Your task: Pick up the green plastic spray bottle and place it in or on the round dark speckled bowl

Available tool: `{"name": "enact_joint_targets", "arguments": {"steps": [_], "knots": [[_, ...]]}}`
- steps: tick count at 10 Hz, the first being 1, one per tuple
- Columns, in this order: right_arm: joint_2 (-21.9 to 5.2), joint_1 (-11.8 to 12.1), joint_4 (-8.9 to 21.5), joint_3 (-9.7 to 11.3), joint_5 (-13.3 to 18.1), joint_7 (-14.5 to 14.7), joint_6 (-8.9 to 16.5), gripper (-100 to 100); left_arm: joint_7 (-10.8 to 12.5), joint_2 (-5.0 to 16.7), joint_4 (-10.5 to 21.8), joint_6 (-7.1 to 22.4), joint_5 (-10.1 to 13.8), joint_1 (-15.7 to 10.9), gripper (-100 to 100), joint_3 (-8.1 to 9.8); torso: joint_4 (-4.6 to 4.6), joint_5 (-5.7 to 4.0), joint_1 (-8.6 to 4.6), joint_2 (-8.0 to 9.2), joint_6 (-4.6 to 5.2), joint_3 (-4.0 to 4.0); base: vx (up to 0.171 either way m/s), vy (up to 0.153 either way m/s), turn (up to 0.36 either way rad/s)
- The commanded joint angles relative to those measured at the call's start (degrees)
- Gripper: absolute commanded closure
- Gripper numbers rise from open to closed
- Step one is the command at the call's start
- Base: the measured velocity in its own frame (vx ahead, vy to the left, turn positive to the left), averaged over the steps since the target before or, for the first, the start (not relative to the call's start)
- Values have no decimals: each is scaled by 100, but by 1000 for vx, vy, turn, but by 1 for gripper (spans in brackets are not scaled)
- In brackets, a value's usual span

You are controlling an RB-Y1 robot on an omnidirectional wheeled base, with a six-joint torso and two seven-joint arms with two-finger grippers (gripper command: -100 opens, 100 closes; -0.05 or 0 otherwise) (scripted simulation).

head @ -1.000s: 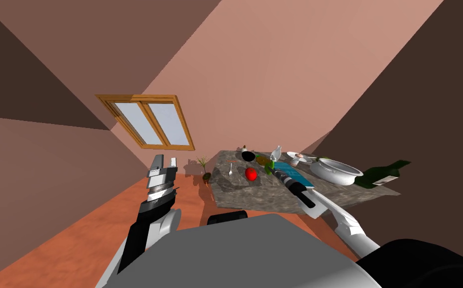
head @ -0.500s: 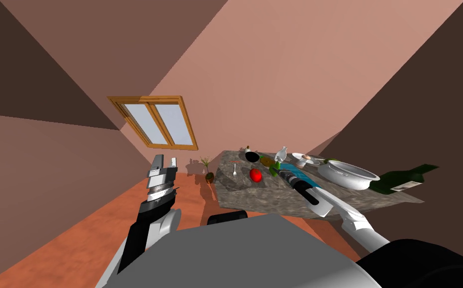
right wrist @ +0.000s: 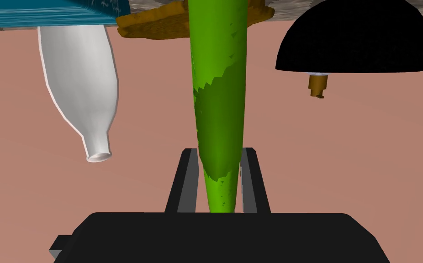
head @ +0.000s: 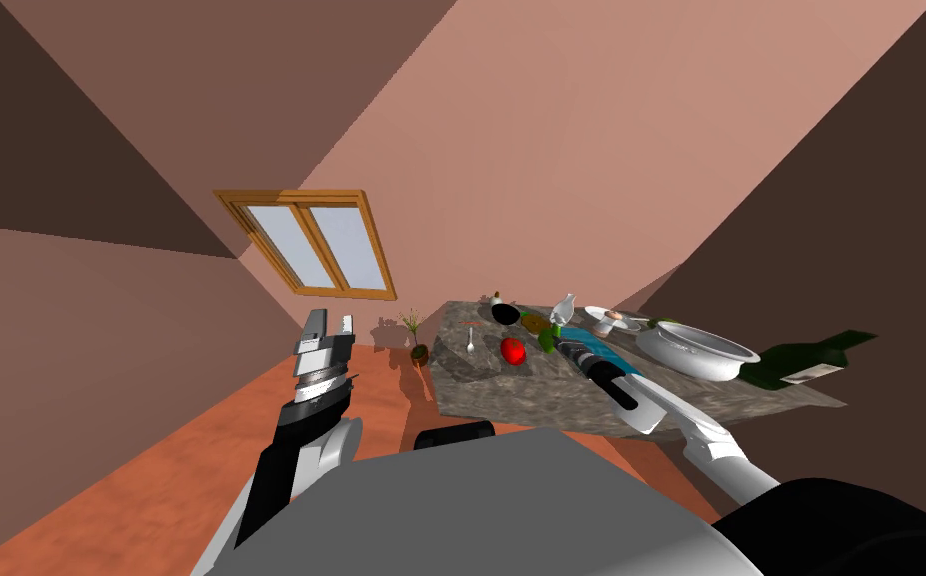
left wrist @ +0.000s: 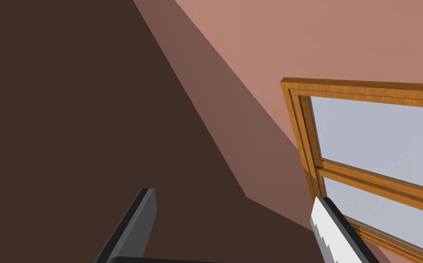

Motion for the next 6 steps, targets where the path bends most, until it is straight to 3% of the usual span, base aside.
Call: {"name": "enact_joint_targets", "arguments": {"steps": [1, 3, 4, 5, 6], "knots": [[0, 0, 0, 0, 0, 0, 0, 100, 0, 0, 0, 0, 0, 0, 0, 0, 0, 0, 0, 0, 0, 0, 0, 0, 0], [1, 0, -2, 2, 0, 0, -3, 100, 0, 0, 0, 0, 0, 0, 0, 0, 0, 0, -3, -1, 2, -1, 0, 0, 0], [1, 0, -2, 2, 0, 0, -3, 0, 0, 0, 0, 0, 0, 0, 0, 0, 0, 0, -3, -1, 2, 0, 0, 0, 0], [1, 0, -1, 3, 0, 0, -3, 100, 0, 0, 0, 0, 0, 0, 0, 0, 0, 0, -3, -1, 2, 0, 0, 0, 0], [0, 0, -2, 3, 0, 0, -3, 0, 0, 0, 0, 0, 0, 0, 0, 0, 0, 0, -3, -1, 2, 0, 0, 0, 0]]}}
